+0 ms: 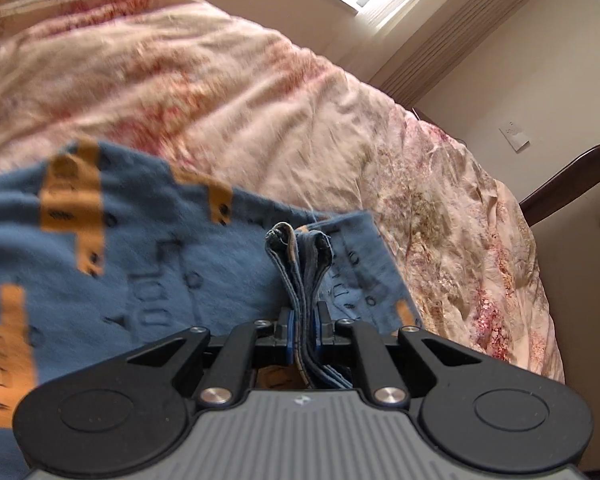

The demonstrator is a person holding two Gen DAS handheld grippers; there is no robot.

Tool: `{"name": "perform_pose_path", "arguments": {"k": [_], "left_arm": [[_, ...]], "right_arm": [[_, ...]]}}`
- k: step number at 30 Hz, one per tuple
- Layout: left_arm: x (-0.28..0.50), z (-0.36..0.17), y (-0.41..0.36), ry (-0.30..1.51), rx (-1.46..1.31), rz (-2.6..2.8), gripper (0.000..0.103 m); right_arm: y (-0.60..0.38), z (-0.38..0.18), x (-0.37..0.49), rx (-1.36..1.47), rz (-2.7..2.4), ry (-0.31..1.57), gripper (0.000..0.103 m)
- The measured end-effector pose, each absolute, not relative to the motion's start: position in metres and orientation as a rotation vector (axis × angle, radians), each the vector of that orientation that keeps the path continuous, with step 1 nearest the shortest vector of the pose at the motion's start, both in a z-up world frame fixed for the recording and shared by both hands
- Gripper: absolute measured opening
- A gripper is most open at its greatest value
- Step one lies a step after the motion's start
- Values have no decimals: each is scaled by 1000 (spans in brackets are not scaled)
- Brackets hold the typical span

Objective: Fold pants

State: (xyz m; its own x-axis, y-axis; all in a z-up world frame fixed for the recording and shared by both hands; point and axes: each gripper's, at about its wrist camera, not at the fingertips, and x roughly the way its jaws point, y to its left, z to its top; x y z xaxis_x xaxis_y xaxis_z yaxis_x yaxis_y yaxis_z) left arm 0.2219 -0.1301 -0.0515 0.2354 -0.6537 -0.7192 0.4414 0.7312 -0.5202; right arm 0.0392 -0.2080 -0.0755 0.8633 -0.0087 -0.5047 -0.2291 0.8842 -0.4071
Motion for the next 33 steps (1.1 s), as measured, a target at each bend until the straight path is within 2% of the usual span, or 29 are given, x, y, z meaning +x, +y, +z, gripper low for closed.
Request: {"name": "perform_pose_path", "arguments": {"k": [9,13,16,18,19,20,21,23,24,25,26,27,29,33], "left_arm": [[239,-30,-58,1099,-200,-672,10],[243,-44,-33,1120,-186,-627,10],[245,-66,-22,1146,-211,-586,16],[243,-71,-15,1137,-267,-582,22],[241,-71,-12,1130,-284,-578,26],[238,-68,-11,1116,-291,-572,39],[234,-65,-11,1094,-286,-562,58],[224,-54,-13,1022,-254,-513,78],[220,-49,-17,983,-229,-485,84],[216,-46,-21,943,-200,-453,87],[214,-43,-29,908,-173,-414,92],[211,-42,-37,875,-153,-375,97],[207,-44,-53,835,-141,-299,100],[196,-58,-81,804,-149,-261,99]], "right_arm": [[-151,-58,65,-470,274,493,12],[-129,-64,73,-490,362,507,12],[-115,-80,78,-503,404,545,13],[-116,-88,78,-479,420,553,22],[-119,-88,74,-464,429,537,22],[-124,-85,70,-449,438,522,29],[-132,-81,63,-431,438,496,44],[-150,-74,49,-423,379,441,64],[-160,-70,40,-424,335,408,69],[-172,-68,33,-432,277,385,70],[-184,-67,28,-443,209,365,77],[-195,-67,24,-462,134,343,89],[-215,-71,27,-501,-10,319,102],[-238,-83,53,-464,-72,370,102]]}}
